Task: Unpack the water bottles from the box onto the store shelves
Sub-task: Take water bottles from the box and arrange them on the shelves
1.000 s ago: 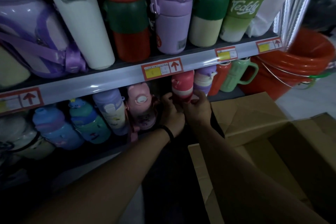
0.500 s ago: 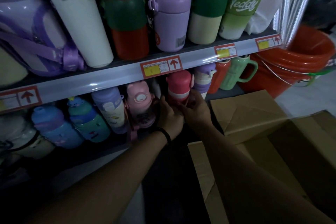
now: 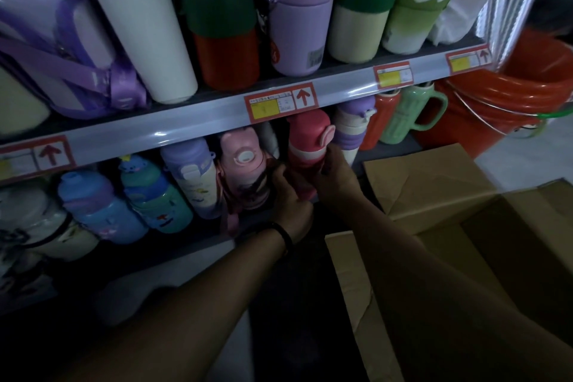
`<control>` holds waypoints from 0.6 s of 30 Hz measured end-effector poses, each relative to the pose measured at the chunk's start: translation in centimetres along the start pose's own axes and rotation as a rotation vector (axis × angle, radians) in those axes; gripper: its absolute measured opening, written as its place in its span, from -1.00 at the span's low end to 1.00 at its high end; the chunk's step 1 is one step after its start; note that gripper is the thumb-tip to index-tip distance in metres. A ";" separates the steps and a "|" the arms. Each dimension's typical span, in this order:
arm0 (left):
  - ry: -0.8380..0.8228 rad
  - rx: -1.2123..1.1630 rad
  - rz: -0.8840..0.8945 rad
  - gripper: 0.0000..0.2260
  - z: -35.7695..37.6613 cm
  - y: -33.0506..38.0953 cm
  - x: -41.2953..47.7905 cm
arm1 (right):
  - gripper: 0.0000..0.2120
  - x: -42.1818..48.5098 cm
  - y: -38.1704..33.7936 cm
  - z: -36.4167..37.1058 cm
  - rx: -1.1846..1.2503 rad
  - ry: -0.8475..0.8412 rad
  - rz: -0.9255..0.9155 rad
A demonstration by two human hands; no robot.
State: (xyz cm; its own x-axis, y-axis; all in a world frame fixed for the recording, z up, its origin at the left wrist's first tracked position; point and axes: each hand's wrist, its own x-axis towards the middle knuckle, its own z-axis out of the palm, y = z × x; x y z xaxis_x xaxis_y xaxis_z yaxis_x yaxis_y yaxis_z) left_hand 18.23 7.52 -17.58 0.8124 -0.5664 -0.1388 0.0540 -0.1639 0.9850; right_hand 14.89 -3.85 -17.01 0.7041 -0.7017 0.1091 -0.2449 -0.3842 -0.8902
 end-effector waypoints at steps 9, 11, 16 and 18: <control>-0.063 -0.043 -0.017 0.00 -0.3 -3.0 1.2 | -0.28 -0.5 -1.4 1.0 0.043 -0.006 0.081; -0.103 -0.070 -0.019 0.01 -0.3 -3.4 0.8 | -0.43 -0.4 -1.4 1.1 0.046 -0.015 0.090; -0.077 -0.063 -0.066 -0.03 -1.3 -0.9 -0.6 | -0.33 -1.2 -1.6 1.6 0.118 -0.019 0.147; -0.070 -0.069 -0.064 -0.02 -1.4 -0.9 -0.5 | -0.24 -1.3 -1.8 1.5 0.117 -0.033 0.129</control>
State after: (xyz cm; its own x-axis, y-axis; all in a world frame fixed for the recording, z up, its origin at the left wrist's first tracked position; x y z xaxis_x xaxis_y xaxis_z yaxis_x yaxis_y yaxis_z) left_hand 18.60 9.09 -18.21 0.7637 -0.6117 -0.2062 0.1465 -0.1469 0.9782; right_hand 15.40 -1.34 -16.26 0.6936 -0.7200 -0.0222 -0.2570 -0.2186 -0.9414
